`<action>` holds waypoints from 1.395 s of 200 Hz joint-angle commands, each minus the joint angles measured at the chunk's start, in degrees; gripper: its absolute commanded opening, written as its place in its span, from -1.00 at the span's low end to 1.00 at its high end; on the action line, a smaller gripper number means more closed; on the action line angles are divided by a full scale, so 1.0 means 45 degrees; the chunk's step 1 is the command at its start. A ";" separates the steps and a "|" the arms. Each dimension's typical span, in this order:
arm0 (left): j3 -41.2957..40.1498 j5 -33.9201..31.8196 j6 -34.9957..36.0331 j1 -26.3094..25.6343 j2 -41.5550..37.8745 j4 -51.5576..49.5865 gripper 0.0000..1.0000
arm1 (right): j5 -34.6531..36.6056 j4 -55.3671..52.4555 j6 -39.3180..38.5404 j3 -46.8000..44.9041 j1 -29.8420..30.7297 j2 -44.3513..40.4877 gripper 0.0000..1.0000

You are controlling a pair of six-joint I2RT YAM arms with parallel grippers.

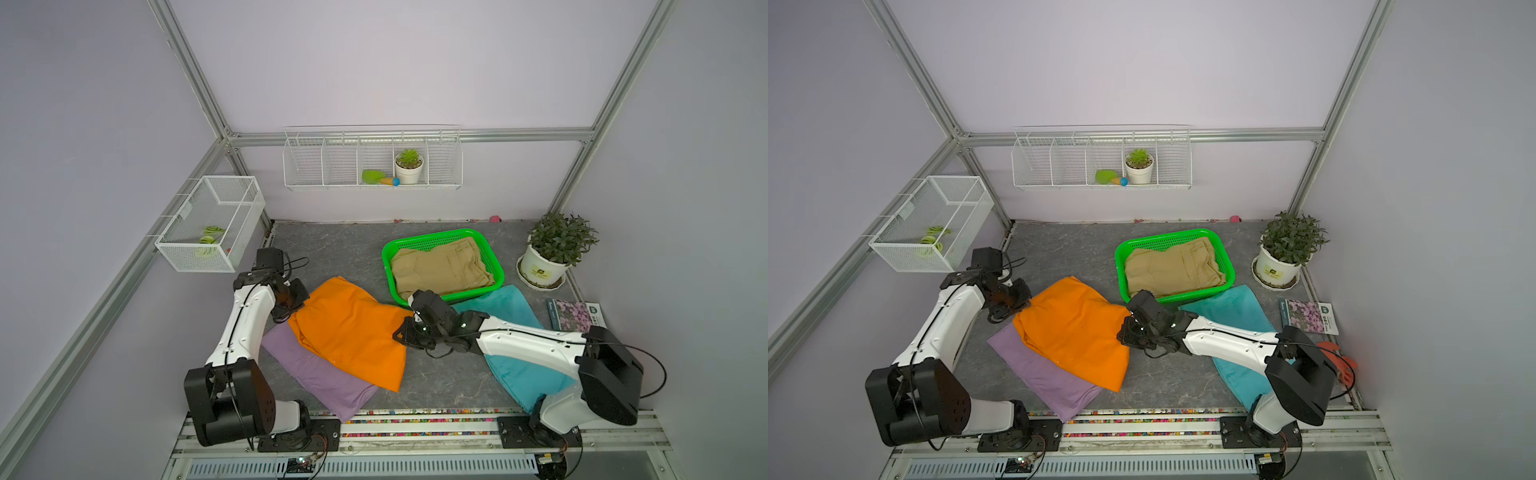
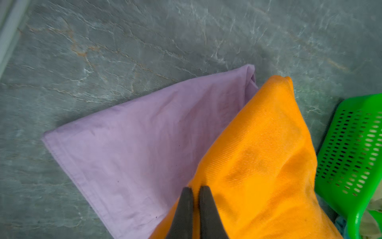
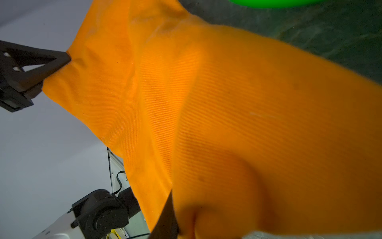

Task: Put the folded long pants in the basket
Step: Pick up the long pant at the center of the board, then move the basket to the center of the board.

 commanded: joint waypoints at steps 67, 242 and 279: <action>0.3470 0.1849 -0.0768 0.0159 -0.1703 -0.2374 -1.00 | -0.0658 -0.7740 -0.5105 0.5711 -0.1867 -0.0140 -1.00; 0.6933 0.0830 -0.6391 -0.8216 0.6754 0.3367 -1.00 | 0.1266 -1.3609 -1.0426 1.7056 -0.9524 0.8554 -1.00; 0.6789 0.0894 -0.6782 -0.8346 0.7157 0.3541 -1.00 | 0.2114 -1.3937 -1.0724 1.8395 -0.9741 0.9611 -1.00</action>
